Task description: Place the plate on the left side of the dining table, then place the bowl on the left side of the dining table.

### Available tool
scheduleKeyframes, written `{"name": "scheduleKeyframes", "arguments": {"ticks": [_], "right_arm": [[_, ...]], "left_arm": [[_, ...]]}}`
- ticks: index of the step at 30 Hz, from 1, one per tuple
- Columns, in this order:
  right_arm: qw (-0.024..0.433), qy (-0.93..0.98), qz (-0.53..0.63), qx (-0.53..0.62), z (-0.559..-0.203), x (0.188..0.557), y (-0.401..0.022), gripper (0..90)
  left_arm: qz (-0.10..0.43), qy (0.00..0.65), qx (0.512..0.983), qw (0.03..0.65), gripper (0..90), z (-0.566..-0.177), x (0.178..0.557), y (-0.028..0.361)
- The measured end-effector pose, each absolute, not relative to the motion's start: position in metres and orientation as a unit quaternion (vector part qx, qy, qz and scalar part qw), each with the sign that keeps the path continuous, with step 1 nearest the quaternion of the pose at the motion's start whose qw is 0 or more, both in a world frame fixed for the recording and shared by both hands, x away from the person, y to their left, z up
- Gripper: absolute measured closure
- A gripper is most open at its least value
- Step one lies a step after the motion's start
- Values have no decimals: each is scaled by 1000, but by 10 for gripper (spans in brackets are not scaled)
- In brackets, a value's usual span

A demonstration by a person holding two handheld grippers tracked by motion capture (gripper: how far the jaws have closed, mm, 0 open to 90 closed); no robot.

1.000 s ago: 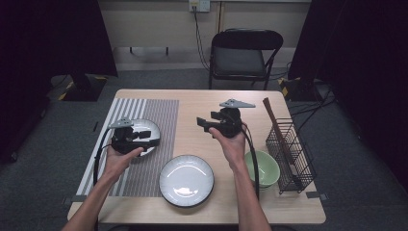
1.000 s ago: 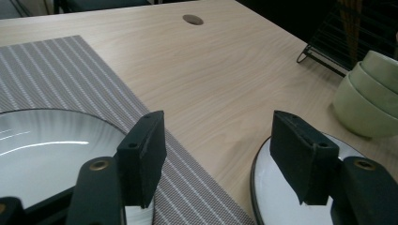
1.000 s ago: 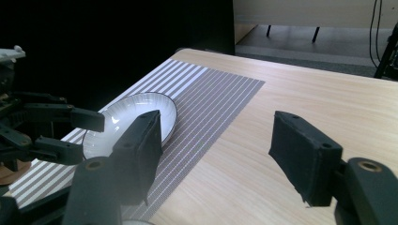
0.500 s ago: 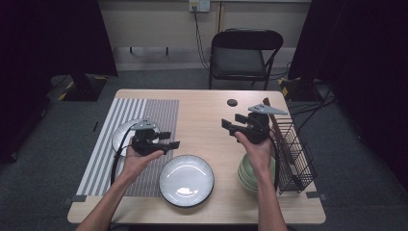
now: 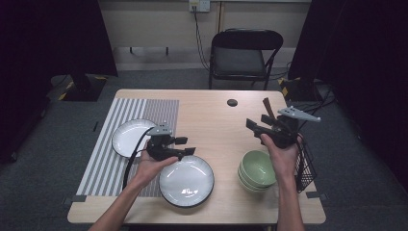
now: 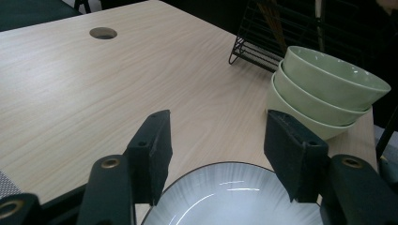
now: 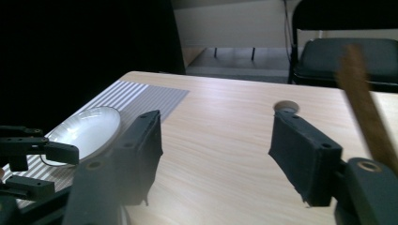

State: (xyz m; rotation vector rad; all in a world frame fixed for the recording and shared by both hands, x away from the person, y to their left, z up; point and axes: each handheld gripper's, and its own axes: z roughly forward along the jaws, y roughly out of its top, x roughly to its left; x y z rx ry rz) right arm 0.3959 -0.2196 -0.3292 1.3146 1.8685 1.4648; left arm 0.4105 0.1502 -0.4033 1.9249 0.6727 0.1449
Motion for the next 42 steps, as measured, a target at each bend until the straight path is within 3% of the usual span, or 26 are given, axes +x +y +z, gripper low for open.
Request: {"name": "scheduleKeyframes", "arguments": {"ticks": [12, 18, 32, 40, 42], "right_arm": [[231, 651, 524, 498, -330, 377, -260, 340], [234, 653, 518, 500, -332, 376, -265, 340], [223, 662, 513, 499, -337, 383, -261, 339], [222, 662, 511, 502, -339, 382, -264, 339], [223, 663, 512, 499, -339, 381, -264, 339]], "left_arm": [[24, 254, 811, 527, 435, -403, 404, 110], [-8, 234, 812, 535, 463, -401, 401, 89], [-8, 196, 821, 536, 456, -394, 393, 60], [-22, 163, 825, 541, 487, -390, 385, 36], [-40, 166, 818, 549, 537, -390, 385, 31]]}}
